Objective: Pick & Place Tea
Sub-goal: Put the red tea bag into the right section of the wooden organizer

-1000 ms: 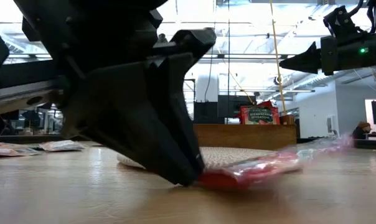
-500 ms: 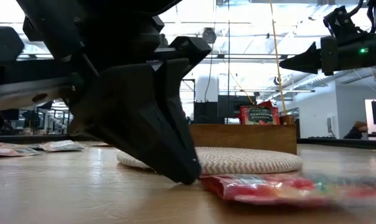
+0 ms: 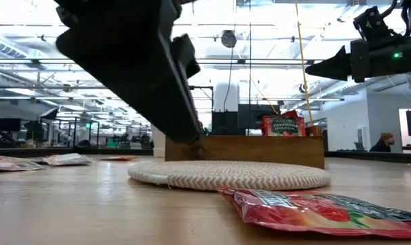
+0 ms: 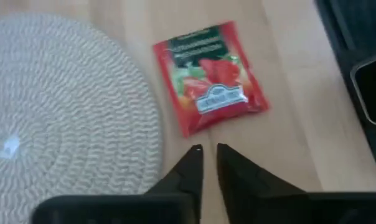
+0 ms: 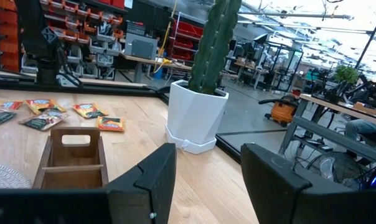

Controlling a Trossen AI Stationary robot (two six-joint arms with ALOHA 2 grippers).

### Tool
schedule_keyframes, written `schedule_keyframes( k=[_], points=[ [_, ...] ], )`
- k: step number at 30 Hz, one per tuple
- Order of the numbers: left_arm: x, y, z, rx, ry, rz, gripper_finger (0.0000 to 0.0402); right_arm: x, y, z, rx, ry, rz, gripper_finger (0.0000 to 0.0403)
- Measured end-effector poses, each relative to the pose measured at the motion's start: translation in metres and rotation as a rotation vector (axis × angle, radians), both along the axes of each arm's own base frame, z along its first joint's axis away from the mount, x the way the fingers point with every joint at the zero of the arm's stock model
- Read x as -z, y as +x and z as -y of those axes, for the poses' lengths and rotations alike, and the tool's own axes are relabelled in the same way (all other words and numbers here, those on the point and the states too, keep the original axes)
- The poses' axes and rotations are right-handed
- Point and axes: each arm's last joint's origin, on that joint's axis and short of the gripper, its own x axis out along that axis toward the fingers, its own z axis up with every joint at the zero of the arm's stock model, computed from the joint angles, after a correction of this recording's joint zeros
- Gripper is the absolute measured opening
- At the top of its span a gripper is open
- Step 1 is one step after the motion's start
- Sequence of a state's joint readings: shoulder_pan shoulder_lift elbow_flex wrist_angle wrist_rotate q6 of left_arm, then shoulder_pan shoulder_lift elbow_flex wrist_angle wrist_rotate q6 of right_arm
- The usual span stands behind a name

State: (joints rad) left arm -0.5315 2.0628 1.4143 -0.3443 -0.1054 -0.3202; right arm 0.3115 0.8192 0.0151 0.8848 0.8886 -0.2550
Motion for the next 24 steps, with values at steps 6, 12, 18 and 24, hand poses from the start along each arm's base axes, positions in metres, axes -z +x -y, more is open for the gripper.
schedule_keyframes(
  k=[6,12,18,24],
  points=[
    [-0.003,0.013,-0.005,-0.026,-0.155,0.032,0.0151,0.0,0.0,0.0,0.0,0.003,0.0,0.0167],
    [0.018,0.019,-0.002,0.018,-0.136,0.037,0.0213,0.0,0.0,0.0,-0.001,0.002,-0.003,0.0167],
    [0.024,0.027,-0.006,0.085,-0.089,0.099,0.02,0.001,0.0,0.0,0.0,0.003,-0.003,0.0167],
    [0.03,0.031,-0.009,0.112,-0.1,0.097,0.0177,0.001,0.0,0.0,0.0,0.004,-0.002,0.0167]
  ],
)
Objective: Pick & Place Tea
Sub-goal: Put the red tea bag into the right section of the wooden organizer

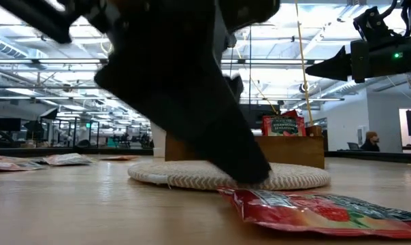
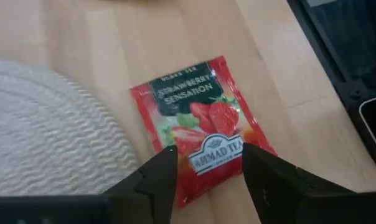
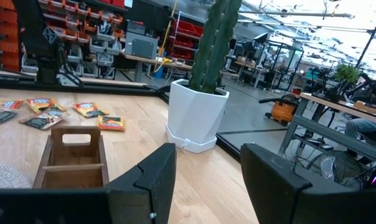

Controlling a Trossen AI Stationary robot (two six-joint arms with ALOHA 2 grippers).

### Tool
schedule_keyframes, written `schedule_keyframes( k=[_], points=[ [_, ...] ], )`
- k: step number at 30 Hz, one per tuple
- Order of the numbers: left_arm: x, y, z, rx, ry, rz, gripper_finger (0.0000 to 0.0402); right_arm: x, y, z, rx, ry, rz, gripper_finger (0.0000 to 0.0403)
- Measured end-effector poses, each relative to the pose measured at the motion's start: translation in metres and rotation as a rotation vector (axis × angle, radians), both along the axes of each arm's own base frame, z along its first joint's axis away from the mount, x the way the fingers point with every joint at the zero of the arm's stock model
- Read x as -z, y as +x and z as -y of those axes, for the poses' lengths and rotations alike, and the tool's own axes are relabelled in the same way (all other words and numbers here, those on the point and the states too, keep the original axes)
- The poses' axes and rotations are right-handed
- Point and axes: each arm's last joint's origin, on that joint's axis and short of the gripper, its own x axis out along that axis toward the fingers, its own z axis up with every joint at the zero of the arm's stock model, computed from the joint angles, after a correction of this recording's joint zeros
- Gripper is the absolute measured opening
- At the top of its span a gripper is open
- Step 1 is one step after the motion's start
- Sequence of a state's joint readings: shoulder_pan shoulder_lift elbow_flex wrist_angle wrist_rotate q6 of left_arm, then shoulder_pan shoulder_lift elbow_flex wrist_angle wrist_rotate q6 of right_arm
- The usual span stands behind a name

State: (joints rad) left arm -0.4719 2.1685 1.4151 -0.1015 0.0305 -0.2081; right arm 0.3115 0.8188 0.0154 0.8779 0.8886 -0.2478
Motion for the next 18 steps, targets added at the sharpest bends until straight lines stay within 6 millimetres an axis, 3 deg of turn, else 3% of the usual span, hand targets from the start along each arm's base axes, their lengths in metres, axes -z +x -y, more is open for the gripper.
schedule_keyframes(
  k=[6,12,15,18],
  points=[
    [0.02,0.007,0.004,0.072,-0.124,-0.018,0.0155,0.0,0.0,0.0,0.0,0.0,0.0,0.0167],
    [0.025,0.012,-0.001,0.091,-0.174,-0.032,0.0125,0.0,0.0,0.0,0.0,-0.002,-0.005,0.0167],
    [0.026,0.012,-0.002,0.095,-0.165,-0.037,0.0089,0.001,0.0,0.0,0.0,-0.002,-0.006,0.0167],
    [0.027,0.01,-0.002,0.109,-0.157,-0.053,0.0027,0.001,0.0,0.0,0.0,-0.002,-0.008,0.0167]
  ],
)
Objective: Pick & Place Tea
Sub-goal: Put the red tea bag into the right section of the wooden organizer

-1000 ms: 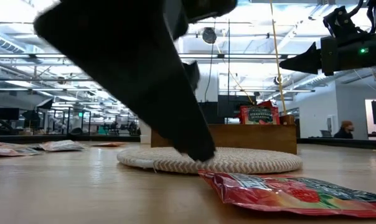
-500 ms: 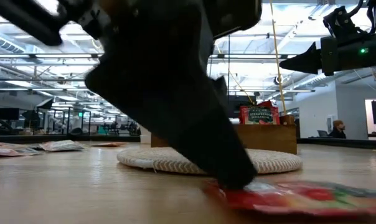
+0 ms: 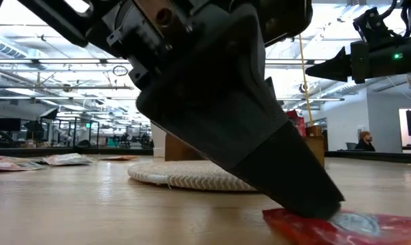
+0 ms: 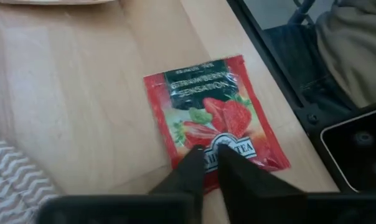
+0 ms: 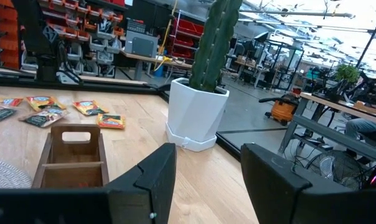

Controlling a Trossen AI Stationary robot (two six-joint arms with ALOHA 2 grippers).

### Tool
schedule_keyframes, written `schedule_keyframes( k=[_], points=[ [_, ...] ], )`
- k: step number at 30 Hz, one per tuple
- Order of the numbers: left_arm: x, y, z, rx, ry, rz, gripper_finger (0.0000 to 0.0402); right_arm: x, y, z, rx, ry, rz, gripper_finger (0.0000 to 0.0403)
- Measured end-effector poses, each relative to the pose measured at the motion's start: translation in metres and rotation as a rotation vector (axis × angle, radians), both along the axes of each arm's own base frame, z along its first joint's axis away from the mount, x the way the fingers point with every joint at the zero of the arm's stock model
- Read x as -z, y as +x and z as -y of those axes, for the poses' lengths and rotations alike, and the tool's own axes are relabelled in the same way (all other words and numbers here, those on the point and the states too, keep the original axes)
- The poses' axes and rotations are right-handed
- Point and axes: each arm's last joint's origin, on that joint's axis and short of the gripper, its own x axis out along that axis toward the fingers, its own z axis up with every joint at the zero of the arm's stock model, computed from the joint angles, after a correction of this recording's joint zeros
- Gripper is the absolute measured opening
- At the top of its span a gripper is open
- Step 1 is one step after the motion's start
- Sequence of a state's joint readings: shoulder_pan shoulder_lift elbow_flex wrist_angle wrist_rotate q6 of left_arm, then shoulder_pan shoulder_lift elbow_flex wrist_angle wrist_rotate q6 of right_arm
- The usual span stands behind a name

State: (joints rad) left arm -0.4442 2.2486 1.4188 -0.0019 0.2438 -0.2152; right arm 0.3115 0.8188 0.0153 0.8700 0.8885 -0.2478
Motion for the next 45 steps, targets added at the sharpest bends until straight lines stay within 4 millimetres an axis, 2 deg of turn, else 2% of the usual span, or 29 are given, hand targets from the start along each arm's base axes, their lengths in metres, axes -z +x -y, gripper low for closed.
schedule_keyframes(
  k=[2,8,13,20,23,28,31,35,41,45],
  points=[
    [0.001,-0.001,-0.001,0.004,0.002,-0.022,0.001,0.0,0.0,0.0,0.0,0.0,0.0,0.0167],
    [0.002,-0.011,0.002,-0.01,0.068,-0.083,0.0003,0.0,0.0,0.0,0.0,0.0,0.0,0.0167],
    [-0.023,-0.022,0.005,-0.047,0.166,-0.061,0.0002,0.0,0.0,0.0,0.0,0.0,0.0,0.0167],
    [-0.075,-0.043,-0.005,-0.185,0.403,0.01,0.0001,0.0,0.0,0.0,-0.001,0.001,0.001,0.0167],
    [-0.086,-0.049,-0.004,-0.207,0.455,0.046,0.0001,0.0,0.0,0.0,-0.003,0.001,0.001,0.0167],
    [-0.09,-0.049,0.0,-0.143,0.29,-0.009,0.0008,0.0,0.0,0.0,-0.002,0.001,0.001,0.0167],
    [-0.083,-0.043,0.007,-0.231,0.122,-0.06,0.0041,0.0,0.0,0.0,-0.002,0.001,0.001,0.0167],
    [-0.085,-0.035,0.004,-0.371,-0.084,-0.158,0.011,0.0,0.0,0.0,-0.001,0.001,0.001,0.0167],
    [-0.064,-0.038,0.002,-0.385,0.031,-0.209,0.0207,0.0,0.0,0.0,-0.001,0.001,0.001,0.0167],
    [-0.047,-0.039,0.001,-0.395,0.047,-0.296,0.0239,0.0,0.0,0.0,-0.002,0.003,0.002,0.0167]
  ],
)
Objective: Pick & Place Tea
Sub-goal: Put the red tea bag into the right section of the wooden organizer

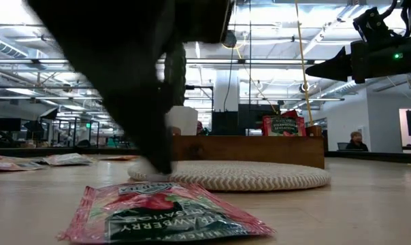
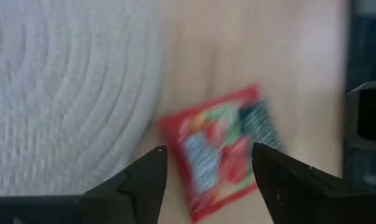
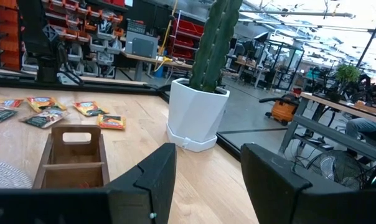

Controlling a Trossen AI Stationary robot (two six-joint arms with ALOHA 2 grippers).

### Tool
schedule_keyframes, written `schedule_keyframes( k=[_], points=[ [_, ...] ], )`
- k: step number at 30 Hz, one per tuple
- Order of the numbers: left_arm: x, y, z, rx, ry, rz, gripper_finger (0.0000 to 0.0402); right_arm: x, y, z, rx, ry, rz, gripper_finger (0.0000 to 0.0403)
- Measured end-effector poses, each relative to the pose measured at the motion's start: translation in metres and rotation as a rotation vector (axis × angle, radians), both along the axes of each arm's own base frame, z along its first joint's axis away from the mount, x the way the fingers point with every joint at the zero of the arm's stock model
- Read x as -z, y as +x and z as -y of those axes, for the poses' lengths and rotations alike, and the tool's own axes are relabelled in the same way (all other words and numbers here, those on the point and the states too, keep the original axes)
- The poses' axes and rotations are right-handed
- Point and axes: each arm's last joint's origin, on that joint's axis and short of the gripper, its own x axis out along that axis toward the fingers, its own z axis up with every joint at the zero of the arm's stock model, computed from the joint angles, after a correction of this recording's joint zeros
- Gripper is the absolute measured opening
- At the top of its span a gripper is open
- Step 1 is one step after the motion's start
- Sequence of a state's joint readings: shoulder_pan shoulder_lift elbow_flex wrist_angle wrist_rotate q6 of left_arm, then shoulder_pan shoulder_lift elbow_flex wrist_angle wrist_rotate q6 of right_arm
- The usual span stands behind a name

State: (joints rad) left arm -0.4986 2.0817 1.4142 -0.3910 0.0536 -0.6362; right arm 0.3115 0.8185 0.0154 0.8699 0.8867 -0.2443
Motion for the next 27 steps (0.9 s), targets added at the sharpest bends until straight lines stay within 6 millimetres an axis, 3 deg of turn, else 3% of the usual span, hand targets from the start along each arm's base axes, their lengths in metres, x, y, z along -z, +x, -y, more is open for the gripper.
schedule_keyframes(
  k=[6,13,18,24,27],
  points=[
    [0.011,0.003,0.004,0.032,-0.023,-0.006,0.0241,0.001,0.0,0.0,0.0,-0.001,-0.007,0.0167],
    [0.026,0.006,0.005,0.069,-0.014,-0.016,0.0208,0.001,0.0,0.0,0.0,-0.001,-0.006,0.0167],
    [0.031,0.007,0.005,0.117,0.009,-0.002,0.0147,0.001,0.0,0.0,0.0,-0.001,-0.006,0.0167],
    [0.032,0.009,0.001,0.169,0.028,0.007,0.0025,0.001,0.0,0.0,0.0,-0.004,-0.008,0.0167],
    [0.032,0.009,0.0,0.18,0.031,0.003,0.0009,0.001,0.0,0.0,0.001,-0.004,-0.008,0.0167]
  ],
)
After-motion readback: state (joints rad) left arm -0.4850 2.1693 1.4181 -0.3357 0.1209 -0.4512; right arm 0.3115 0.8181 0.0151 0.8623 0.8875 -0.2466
